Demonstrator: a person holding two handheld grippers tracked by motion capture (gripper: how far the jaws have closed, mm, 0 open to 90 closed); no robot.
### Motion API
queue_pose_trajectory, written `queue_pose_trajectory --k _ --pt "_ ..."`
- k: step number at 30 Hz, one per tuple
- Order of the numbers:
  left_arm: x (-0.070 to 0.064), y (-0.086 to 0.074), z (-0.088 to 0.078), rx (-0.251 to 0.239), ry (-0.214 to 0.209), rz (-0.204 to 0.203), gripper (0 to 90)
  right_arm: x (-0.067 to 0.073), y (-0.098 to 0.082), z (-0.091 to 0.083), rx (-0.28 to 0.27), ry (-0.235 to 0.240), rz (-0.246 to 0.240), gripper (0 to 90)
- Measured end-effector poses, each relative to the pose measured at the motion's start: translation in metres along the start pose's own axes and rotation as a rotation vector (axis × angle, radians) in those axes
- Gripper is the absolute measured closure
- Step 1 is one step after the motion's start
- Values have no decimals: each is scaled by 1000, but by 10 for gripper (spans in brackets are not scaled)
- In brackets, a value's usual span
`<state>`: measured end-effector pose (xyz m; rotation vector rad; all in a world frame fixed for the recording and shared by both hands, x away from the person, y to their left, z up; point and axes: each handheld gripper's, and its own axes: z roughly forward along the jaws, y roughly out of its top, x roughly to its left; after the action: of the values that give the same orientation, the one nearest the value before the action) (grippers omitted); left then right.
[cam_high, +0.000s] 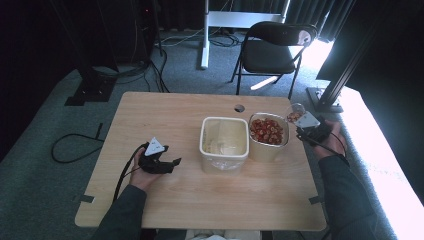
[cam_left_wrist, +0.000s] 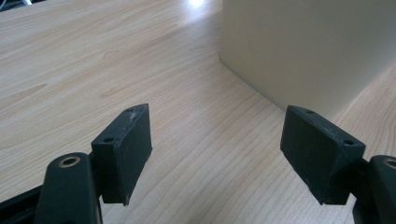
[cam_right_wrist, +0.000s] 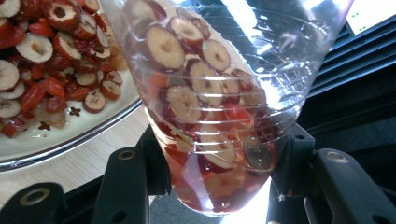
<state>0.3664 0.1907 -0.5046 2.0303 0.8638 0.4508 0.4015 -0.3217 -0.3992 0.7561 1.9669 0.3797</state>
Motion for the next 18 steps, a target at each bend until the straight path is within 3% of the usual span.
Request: queue_pose_trajectory --k 11,14,18 --pt "0 0 0 -3 -1 -4 254 4 11 0 48 -45 -144 506" --pt "0 0 -1 -6 -1 -5 254 4 14 0 51 -43 -162 509" --pt "0 0 -1 -4 0 -4 254 6 17 2 83 -74 -235 511"
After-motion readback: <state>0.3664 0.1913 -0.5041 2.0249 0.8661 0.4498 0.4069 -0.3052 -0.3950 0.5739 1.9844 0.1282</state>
